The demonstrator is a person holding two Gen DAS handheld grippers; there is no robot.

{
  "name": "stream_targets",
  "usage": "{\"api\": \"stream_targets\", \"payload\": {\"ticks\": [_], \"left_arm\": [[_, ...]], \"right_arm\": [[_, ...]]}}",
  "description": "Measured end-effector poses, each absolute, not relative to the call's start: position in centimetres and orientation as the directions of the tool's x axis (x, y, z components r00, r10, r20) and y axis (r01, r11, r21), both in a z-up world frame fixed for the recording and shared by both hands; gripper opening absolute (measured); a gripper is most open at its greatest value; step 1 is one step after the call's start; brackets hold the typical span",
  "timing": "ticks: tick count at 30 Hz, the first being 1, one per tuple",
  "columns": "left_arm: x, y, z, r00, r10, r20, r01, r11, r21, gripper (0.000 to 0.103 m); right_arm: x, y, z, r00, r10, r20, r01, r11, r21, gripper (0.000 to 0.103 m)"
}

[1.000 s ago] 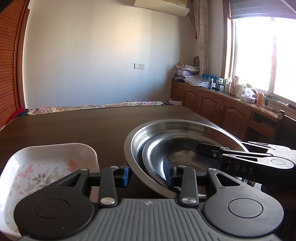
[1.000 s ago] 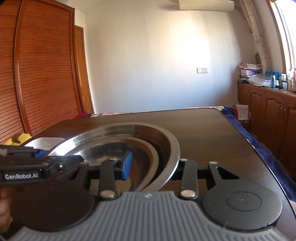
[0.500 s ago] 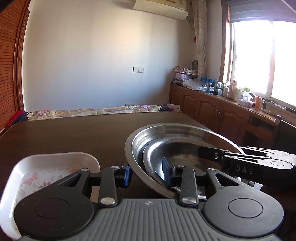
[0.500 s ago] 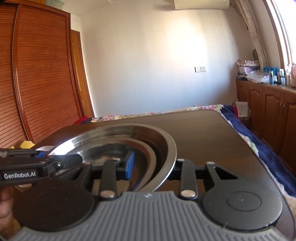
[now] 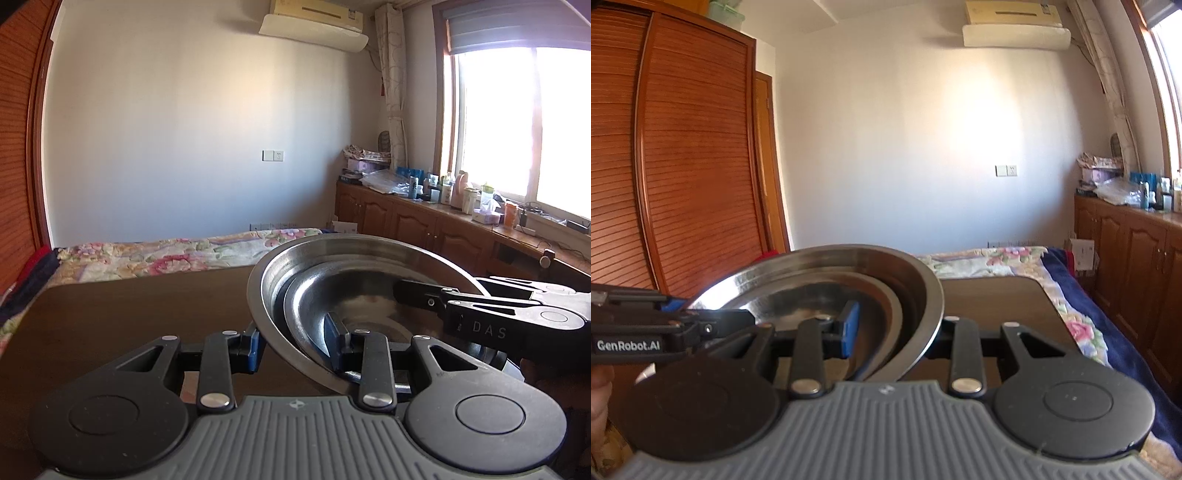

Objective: Organize plates and bowls

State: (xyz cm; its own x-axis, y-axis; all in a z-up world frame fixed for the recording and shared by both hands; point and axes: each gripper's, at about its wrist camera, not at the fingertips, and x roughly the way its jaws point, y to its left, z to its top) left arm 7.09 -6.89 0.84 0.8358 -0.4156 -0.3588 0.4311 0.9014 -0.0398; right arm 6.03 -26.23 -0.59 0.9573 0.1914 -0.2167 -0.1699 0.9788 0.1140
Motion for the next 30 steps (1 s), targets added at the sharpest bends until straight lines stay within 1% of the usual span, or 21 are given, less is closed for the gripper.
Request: {"api": "stream_targets", "payload": {"ticks": [5, 10, 21, 30], "left_arm": [[6.6, -5.6, 2.1, 0.851, -0.394, -0.347, 0.41, 0.911, -0.029, 0.036], [6.3, -3.8, 2.3, 0.86, -0.371, -0.351, 0.386, 0.922, -0.03, 0.036], [6.8, 0.7, 0.6, 0.873, -0.291, -0.39, 0.301, 0.953, -0.037, 0.036], [7.5, 2.9, -1.0, 0.867, -0.273, -0.416, 0.273, 0.96, -0.06, 0.036]], "right_arm": [[5.9, -25.5, 0.1, 0.955, 0.218, -0.199, -0.197, 0.973, 0.117, 0.035], [6.2, -24.1, 0.0, 0.948, 0.251, -0.198, -0.232, 0.966, 0.113, 0.035], [7.6, -19.8, -1.2, 0.912, 0.331, -0.24, -0.313, 0.943, 0.11, 0.035], [7.7, -17.8, -2.6, 0.891, 0.381, -0.247, -0.359, 0.924, 0.129, 0.035]]}}
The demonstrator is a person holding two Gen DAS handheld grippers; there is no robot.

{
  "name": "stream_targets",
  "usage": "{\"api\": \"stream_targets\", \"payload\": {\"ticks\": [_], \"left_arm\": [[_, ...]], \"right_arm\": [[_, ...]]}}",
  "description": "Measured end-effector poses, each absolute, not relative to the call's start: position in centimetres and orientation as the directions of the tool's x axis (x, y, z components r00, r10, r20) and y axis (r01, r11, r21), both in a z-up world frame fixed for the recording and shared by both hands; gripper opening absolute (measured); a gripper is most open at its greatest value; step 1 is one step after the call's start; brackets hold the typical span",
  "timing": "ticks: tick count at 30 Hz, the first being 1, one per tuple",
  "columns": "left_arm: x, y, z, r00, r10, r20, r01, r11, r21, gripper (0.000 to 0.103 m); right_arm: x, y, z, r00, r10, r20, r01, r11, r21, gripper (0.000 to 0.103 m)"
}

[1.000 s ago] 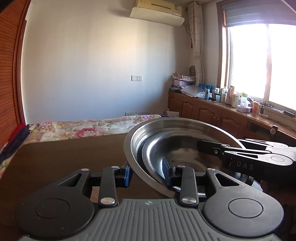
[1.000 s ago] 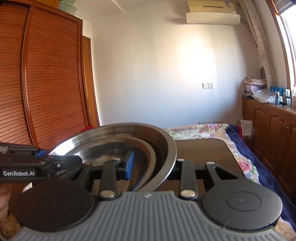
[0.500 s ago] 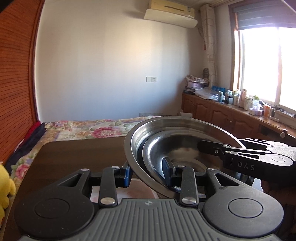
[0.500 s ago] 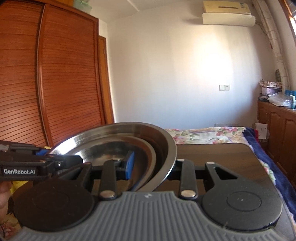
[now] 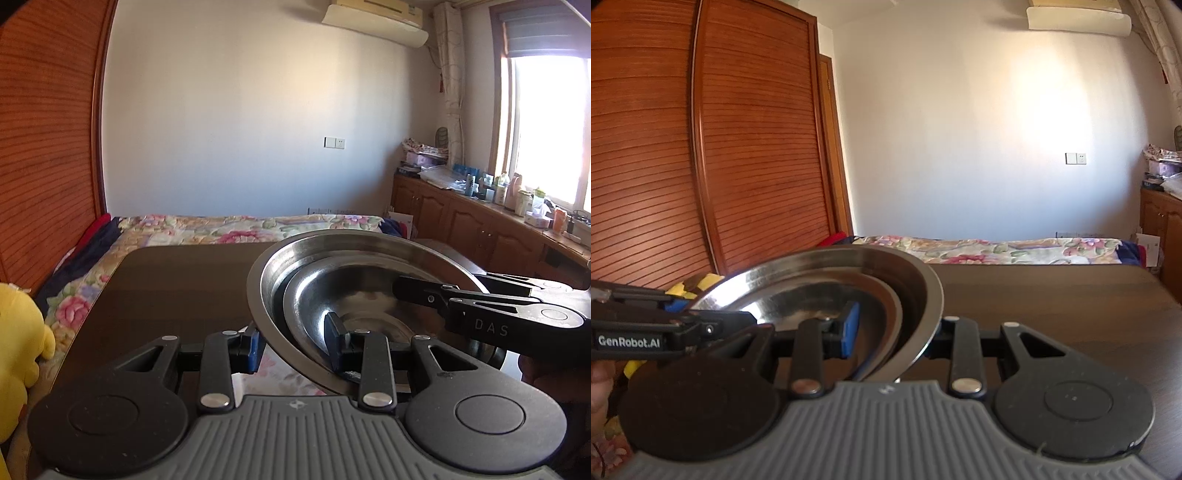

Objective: Organize plates and bowls

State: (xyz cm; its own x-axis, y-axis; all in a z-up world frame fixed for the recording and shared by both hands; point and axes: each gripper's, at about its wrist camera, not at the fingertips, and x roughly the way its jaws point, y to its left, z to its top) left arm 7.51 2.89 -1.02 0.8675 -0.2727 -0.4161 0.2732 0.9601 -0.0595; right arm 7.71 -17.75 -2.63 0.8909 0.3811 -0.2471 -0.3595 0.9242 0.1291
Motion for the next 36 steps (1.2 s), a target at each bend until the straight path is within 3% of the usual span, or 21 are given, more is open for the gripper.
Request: {"api": "stream_targets", "payload": {"ticks": [36], "left_arm": [[7.1, 4.7, -3.9, 0.852, -0.243, -0.463, 0.241, 0.968, -0.065, 0.036]], "right_arm": [[7.9, -14.8, -4.2, 0.847, 0.408, -0.342, -0.4, 0.911, 0.097, 0.039]]}}
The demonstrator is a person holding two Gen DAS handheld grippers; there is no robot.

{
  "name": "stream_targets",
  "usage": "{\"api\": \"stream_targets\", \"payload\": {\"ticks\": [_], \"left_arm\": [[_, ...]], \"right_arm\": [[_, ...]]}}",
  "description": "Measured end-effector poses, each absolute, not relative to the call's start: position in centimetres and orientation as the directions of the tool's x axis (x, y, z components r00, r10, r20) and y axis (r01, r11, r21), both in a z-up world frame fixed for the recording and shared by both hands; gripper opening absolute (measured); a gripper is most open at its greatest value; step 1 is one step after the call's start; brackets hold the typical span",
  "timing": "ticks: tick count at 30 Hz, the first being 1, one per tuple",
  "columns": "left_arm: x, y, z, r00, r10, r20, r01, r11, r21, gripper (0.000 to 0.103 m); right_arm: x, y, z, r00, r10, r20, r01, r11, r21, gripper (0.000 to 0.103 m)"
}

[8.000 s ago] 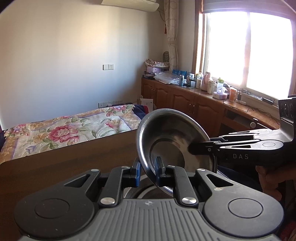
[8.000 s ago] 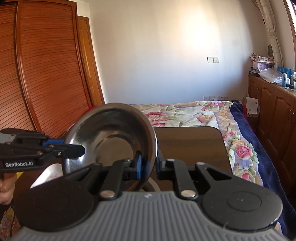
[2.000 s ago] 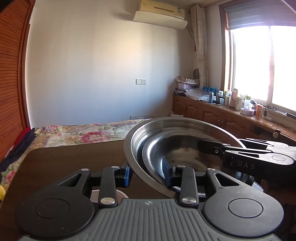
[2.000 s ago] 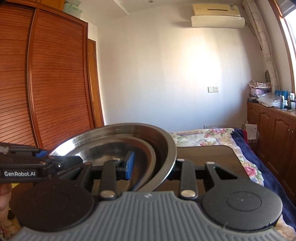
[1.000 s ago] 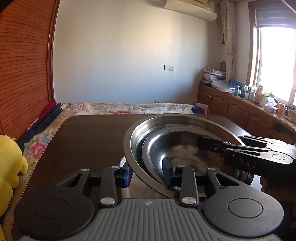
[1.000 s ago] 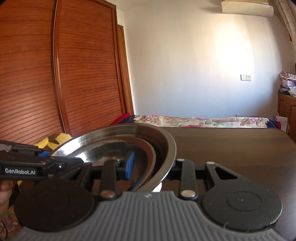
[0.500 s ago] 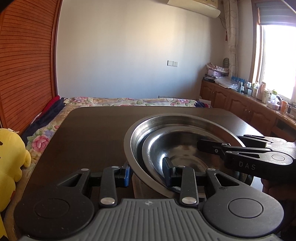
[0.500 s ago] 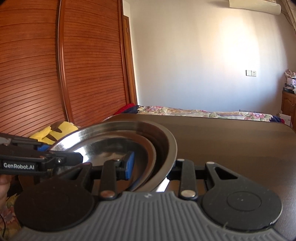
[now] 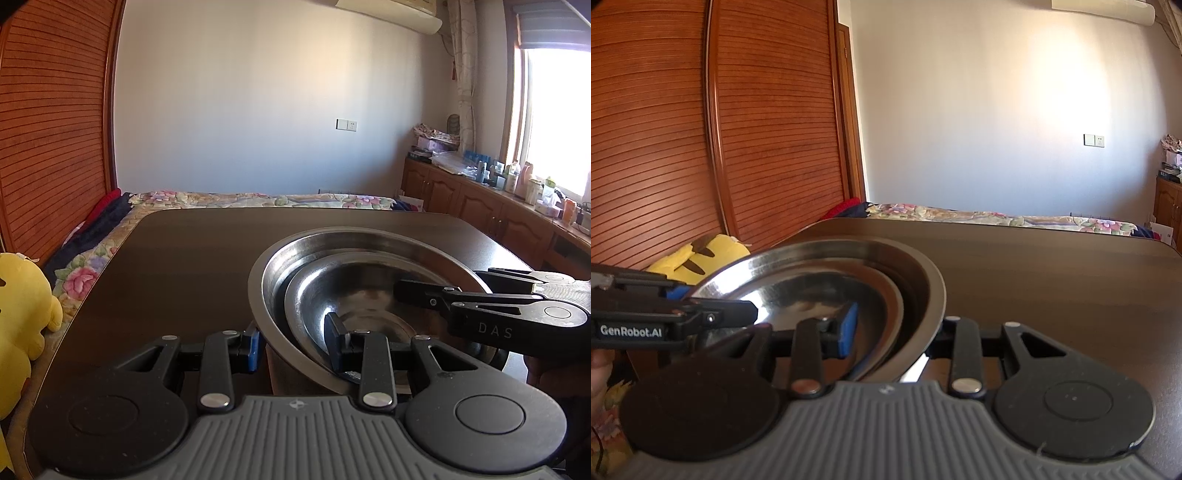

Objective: Organize plates and bowls

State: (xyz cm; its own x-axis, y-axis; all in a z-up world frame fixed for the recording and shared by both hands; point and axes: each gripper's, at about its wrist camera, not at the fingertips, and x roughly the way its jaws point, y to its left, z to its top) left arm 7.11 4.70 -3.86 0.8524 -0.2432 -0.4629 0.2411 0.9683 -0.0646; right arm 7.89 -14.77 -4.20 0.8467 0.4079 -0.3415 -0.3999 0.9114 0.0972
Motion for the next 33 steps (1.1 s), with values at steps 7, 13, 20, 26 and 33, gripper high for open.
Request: {"api": "stream_targets", "payload": {"ticks": [7, 13, 20, 26, 33], "left_arm": [[6.9, 4.5, -3.8, 0.867, -0.208, -0.452, 0.212, 0.976, -0.043, 0.064], [6.8, 4.4, -3.6, 0.875, -0.187, -0.446, 0.192, 0.981, -0.034, 0.081], [6.3, 3.7, -3.0, 0.885, -0.178, -0.43, 0.181, 0.983, -0.033, 0.096], [5.6, 2.8, -1.9, 0.897, -0.176, -0.405, 0.184, 0.983, -0.019, 0.103], [4.2, 1.2, 0.2, 0.913, -0.164, -0.374, 0.179, 0.984, 0.003, 0.103]], "right_arm": [[7.2, -14.3, -3.9, 0.857, 0.397, -0.329, -0.402, 0.914, 0.057, 0.075], [6.9, -14.9, -3.8, 0.866, 0.381, -0.324, -0.383, 0.922, 0.061, 0.077], [6.0, -16.5, -3.1, 0.896, 0.325, -0.301, -0.324, 0.945, 0.056, 0.083], [4.7, -18.5, -1.9, 0.925, 0.28, -0.257, -0.273, 0.96, 0.062, 0.094], [2.8, -20.7, -0.3, 0.949, 0.229, -0.219, -0.222, 0.973, 0.058, 0.103]]}}
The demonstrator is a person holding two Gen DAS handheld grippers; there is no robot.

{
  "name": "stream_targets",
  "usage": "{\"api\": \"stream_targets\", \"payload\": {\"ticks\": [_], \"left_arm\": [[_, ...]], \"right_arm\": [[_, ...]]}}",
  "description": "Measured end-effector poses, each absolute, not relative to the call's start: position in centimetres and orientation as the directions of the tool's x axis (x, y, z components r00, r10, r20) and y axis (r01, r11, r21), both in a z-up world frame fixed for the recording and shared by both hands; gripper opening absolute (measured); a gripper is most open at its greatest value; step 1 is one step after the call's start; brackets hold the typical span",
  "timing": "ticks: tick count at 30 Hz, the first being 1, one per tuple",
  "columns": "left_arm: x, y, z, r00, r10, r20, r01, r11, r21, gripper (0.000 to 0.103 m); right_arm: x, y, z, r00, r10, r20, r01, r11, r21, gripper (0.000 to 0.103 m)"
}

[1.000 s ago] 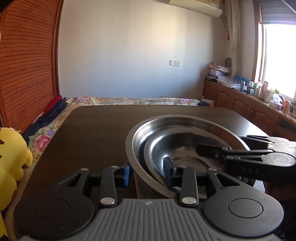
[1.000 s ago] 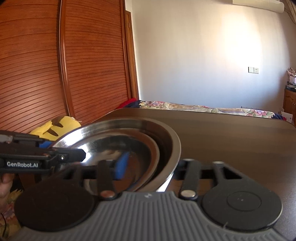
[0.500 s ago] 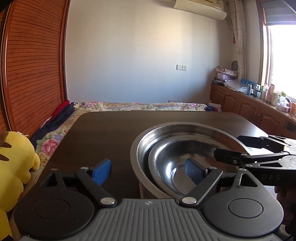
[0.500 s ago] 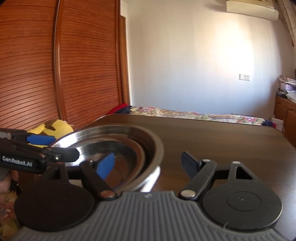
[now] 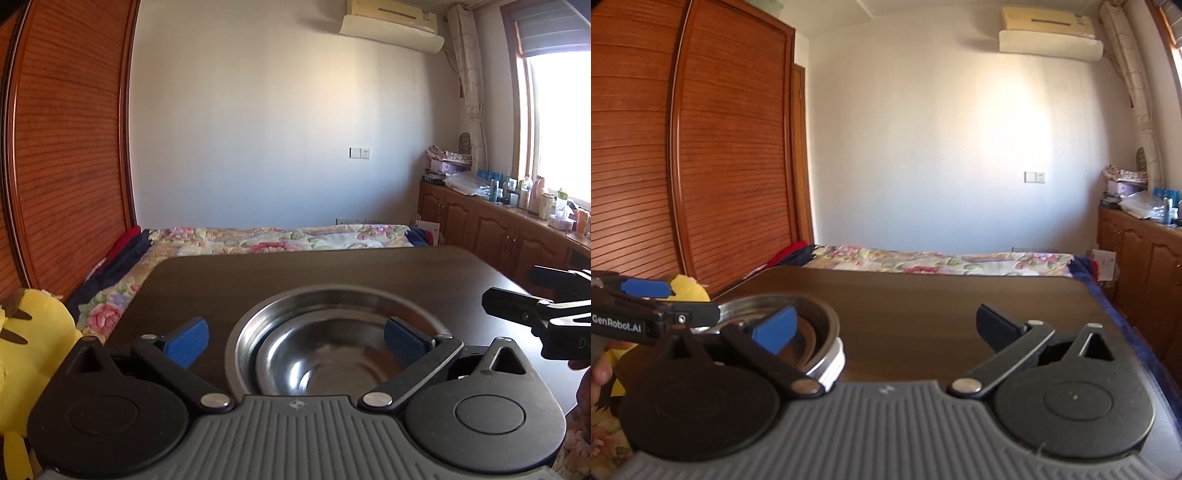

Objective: Organize plates and bowls

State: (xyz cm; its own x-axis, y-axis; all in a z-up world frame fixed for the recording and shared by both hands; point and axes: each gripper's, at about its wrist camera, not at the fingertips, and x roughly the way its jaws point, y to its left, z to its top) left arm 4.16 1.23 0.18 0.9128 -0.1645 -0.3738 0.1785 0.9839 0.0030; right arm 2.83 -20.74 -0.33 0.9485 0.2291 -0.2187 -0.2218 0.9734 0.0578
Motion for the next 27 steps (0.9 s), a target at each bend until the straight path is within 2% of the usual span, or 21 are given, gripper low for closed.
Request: {"api": "stream_targets", "payload": {"ticks": [7, 15, 19, 27], "left_arm": [[2.8, -0.4, 2.1, 0.922, -0.145, -0.359, 0.161, 0.987, 0.016, 0.103], [1.8, -0.5, 3.3, 0.913, -0.204, -0.354, 0.205, 0.978, -0.037, 0.103], [1.1, -1.0, 3.3, 0.919, -0.173, -0.355, 0.18, 0.984, -0.013, 0.103], [-0.1, -1.6, 2.4, 0.915, -0.142, -0.378, 0.161, 0.987, 0.021, 0.103]], "right_arm": [[1.6, -22.0, 1.0, 0.964, 0.153, -0.219, -0.145, 0.988, 0.054, 0.103], [0.3, -22.9, 1.6, 0.975, 0.091, -0.203, -0.08, 0.995, 0.063, 0.103], [-0.6, -22.5, 1.3, 0.978, 0.052, -0.204, -0.048, 0.998, 0.027, 0.103], [-1.5, -22.7, 1.0, 0.974, 0.063, -0.216, -0.056, 0.998, 0.036, 0.103]]}}
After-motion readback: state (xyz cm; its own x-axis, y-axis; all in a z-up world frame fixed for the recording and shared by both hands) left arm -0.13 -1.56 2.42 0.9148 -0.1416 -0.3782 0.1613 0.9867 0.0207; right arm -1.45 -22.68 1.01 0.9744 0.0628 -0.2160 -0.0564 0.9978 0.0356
